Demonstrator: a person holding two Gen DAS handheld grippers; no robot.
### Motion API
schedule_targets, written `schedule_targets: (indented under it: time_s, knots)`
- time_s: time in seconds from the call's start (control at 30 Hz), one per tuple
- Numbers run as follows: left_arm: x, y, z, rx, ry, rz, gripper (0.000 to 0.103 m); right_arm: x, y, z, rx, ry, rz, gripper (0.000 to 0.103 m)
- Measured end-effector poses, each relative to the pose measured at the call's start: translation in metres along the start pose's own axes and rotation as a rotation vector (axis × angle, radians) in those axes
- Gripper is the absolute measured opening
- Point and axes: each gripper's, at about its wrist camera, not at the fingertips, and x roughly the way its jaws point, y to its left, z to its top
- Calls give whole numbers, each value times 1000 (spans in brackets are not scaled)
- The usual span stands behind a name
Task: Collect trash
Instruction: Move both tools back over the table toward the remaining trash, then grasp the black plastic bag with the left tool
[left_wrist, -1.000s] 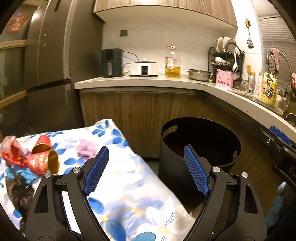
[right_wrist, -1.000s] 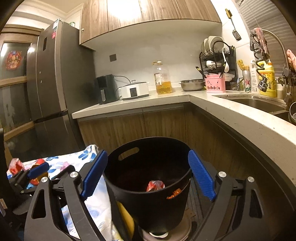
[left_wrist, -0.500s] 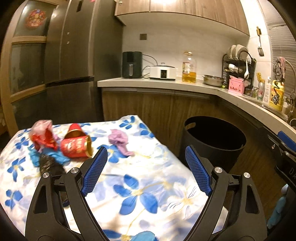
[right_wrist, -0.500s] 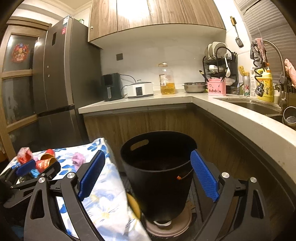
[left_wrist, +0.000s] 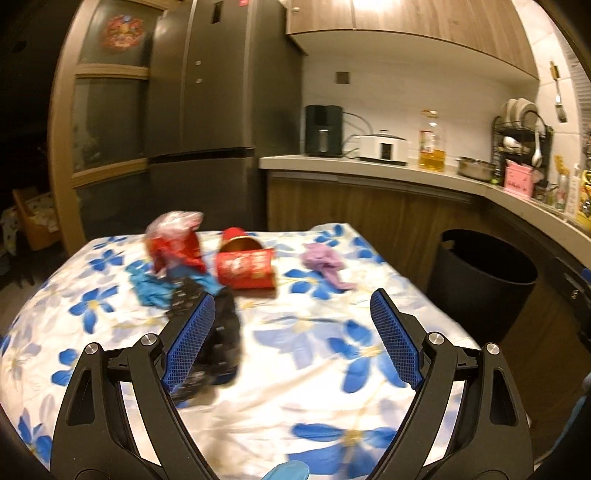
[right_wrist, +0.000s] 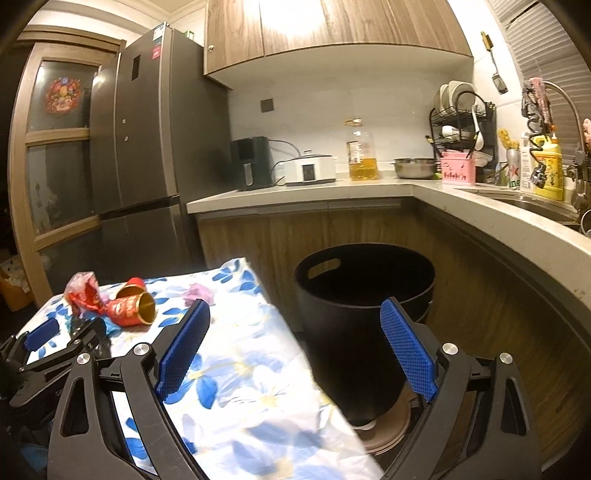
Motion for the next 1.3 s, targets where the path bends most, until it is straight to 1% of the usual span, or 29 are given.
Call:
schedule_targets:
  time_s: [0.1,0.2,0.4,0.5,0.53,0.57,0.6,0.67,0.7,0.73,0.77,0.8,0.87,0.9,1.03,1.3]
  knots:
    - [2,17,-8,-7,-14,42,84,3,10,-4,-2,8,24,90]
    - [10,31,-15,-3,-10,90,84,8,22,-8,-5,20,50,90]
    - [31,54,-19,-20,20,116,83,20,43,-12,-25,37,89,90]
    - [44,62,-19,-18,51,128,72,27,51,-13,-30,47,102,90]
    - [48,64,-20,-26,69,124,65,29,54,-13,-32,49,106,90]
    - [55,69,-21,-47,105,103,62,31,58,-13,-36,50,108,90]
    - [59,72,-22,-57,124,94,61,33,59,-13,-40,52,111,90]
    - [66,75,-26,-66,158,68,50,37,66,-14,-46,59,120,90]
    - [69,75,-28,-66,171,58,47,39,68,-14,-49,62,123,90]
    - [71,75,-30,-64,183,45,38,42,71,-14,-53,66,129,90]
    - [73,75,-31,-60,193,34,31,43,74,-15,-56,69,133,90]
    - [74,76,-32,-61,194,32,28,45,78,-16,-60,72,139,90]
    - [73,79,-33,-74,196,15,11,49,84,-17,-69,77,147,90]
    - [73,80,-33,-78,200,6,7,50,88,-18,-73,80,153,90]
    - [61,88,-32,-96,187,-5,3,58,100,-21,-82,91,180,90]
    - [30,112,-21,-124,124,-19,2,83,132,-25,-110,118,226,90]
